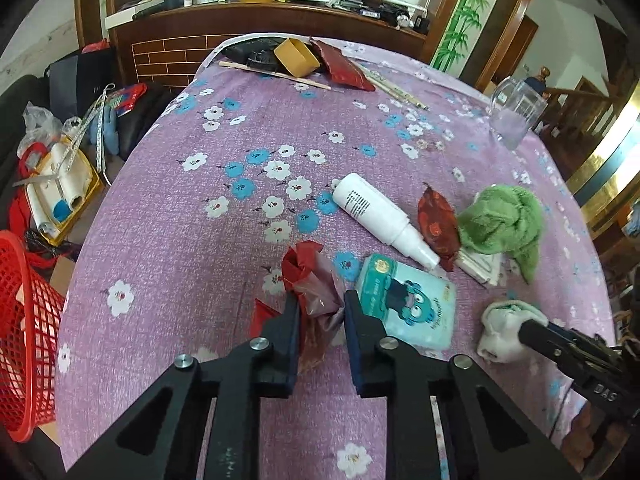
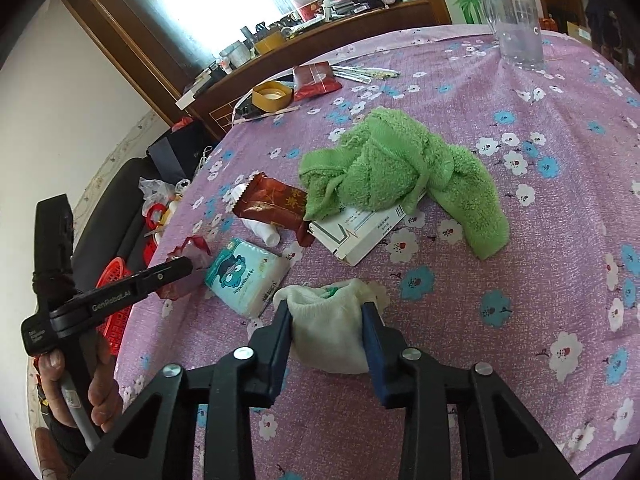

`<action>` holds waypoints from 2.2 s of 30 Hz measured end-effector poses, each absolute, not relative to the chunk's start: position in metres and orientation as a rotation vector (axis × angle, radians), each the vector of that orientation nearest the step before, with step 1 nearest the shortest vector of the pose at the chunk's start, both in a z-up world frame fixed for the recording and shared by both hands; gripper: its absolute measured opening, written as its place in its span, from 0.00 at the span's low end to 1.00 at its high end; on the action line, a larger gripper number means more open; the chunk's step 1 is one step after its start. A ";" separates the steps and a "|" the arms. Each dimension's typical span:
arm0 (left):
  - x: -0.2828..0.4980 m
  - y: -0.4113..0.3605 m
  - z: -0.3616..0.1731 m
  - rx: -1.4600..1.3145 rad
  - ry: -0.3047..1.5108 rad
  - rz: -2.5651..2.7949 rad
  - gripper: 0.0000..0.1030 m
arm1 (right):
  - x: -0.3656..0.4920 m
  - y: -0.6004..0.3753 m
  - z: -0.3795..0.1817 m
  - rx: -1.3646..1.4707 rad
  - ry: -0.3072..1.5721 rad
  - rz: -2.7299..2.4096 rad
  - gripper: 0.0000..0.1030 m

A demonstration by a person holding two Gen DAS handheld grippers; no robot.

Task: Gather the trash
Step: 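Grasp the red plastic bag with the left tool while the right tool grasps the white tissue, then carry the red bag and tissue over the red basket and open both tools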

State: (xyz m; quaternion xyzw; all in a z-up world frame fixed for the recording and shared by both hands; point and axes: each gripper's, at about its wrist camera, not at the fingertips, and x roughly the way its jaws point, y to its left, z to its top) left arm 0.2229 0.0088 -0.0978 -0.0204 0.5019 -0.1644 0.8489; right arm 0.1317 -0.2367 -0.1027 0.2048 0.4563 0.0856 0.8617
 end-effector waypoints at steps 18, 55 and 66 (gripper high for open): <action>0.154 0.053 -0.029 -0.181 0.943 -0.413 0.21 | 0.098 -0.206 -0.051 0.407 0.850 0.283 0.32; 0.091 0.155 0.027 -0.289 0.756 -0.309 0.21 | 0.089 -0.111 0.026 0.265 0.702 0.469 0.32; 0.099 0.195 0.027 -0.319 0.737 -0.233 0.21 | 0.122 -0.055 0.022 0.218 0.732 0.564 0.32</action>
